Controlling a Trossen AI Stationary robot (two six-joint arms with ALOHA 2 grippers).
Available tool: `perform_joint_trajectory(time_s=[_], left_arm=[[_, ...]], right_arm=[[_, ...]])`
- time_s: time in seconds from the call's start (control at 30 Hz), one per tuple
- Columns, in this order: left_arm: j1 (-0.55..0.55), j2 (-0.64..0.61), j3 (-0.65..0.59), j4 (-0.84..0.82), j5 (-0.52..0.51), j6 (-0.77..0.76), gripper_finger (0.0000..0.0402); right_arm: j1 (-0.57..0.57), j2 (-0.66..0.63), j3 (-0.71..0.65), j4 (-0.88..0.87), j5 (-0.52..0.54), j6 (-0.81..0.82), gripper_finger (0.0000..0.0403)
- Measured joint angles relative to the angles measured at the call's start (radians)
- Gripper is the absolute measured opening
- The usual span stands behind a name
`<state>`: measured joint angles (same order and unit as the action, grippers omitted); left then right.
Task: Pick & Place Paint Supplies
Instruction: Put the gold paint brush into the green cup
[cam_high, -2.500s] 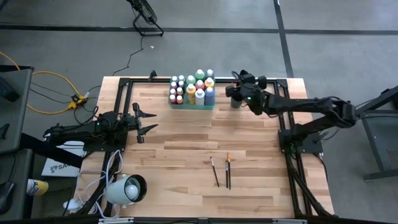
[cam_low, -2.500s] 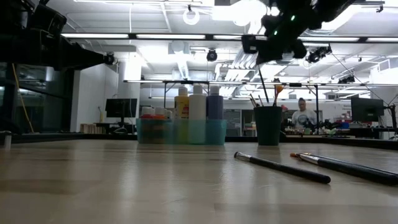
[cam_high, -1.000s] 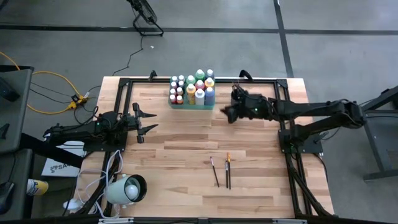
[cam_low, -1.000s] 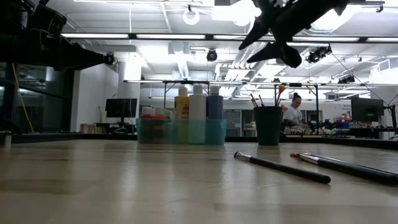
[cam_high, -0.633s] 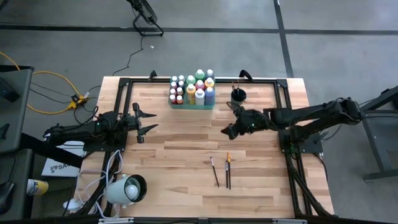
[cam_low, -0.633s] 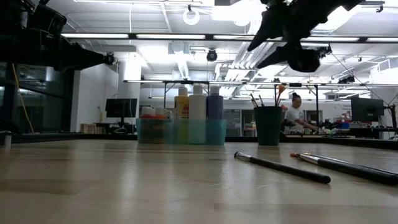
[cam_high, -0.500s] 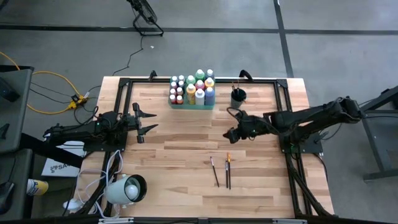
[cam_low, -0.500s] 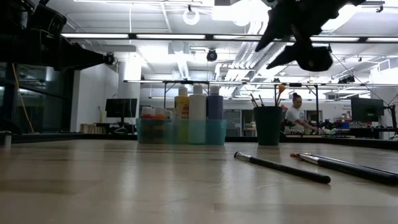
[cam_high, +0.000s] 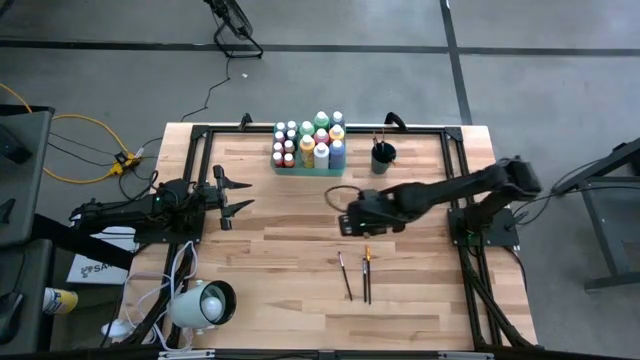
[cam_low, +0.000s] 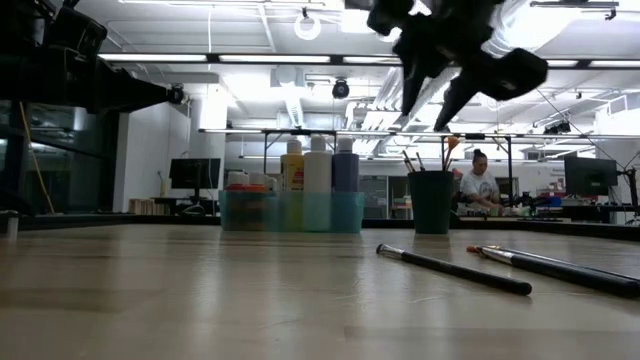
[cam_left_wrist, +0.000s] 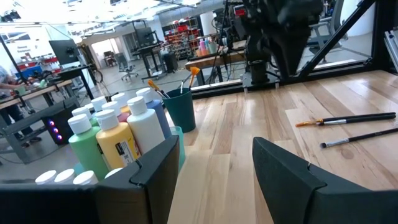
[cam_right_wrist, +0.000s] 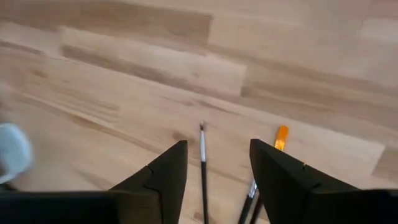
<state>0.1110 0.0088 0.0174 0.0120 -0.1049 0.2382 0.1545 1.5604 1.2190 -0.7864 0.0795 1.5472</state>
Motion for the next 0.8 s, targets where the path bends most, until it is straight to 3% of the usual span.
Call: perform_joint_trajectory(time_s=[0.27,0.53,0.8], left_arm=[[0.000,0.000,0.000,0.000,0.000,0.000,0.0198],[0.000,0.000,0.000,0.000,0.000,0.000,0.0198],[0.000,0.000,0.000,0.000,0.000,0.000,0.0198]], right_arm=[[-0.011,0.248,0.206,-0.199,-0.167,0.004,0.0131],[-0.030,0.377,0.212,-0.249,-0.187,0.031,0.0121],[-0.055,0.395,0.168,-0.262,-0.179,0.030,0.0121]])
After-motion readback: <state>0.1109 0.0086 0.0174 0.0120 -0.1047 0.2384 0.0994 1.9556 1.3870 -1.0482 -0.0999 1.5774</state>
